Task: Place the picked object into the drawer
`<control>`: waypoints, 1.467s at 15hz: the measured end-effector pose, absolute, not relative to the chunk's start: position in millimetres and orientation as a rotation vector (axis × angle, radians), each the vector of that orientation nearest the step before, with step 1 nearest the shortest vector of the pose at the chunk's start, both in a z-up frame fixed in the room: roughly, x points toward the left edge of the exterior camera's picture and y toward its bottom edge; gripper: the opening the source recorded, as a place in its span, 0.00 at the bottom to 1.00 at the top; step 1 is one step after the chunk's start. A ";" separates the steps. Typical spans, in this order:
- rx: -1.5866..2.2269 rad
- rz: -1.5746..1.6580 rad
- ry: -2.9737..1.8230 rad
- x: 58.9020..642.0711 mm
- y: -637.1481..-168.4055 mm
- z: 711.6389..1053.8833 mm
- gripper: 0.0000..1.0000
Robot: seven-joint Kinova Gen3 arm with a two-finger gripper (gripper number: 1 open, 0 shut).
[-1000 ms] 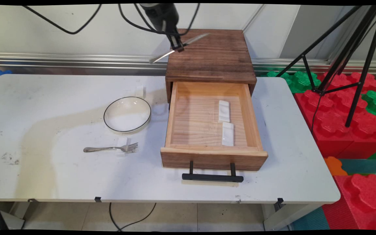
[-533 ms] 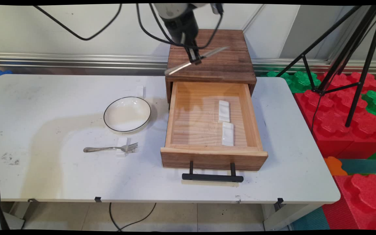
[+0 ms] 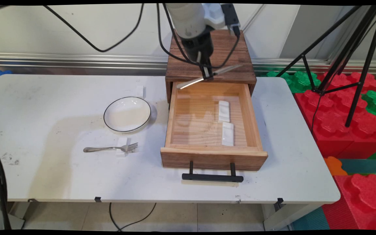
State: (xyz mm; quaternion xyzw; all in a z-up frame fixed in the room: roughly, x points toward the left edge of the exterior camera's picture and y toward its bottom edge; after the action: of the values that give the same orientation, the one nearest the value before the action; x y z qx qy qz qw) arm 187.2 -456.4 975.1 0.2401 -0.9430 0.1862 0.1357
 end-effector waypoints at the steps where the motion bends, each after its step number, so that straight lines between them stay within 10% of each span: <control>1: 0.692 0.531 -2.736 184.0 -458.5 969.5 0.00; 22: 0.639 0.373 -2.829 156.2 -488.7 861.3 0.00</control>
State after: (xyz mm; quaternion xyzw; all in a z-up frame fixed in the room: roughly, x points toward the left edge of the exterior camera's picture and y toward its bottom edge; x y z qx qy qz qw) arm 156.2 -488.7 861.3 0.2172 -0.9618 0.1268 0.1085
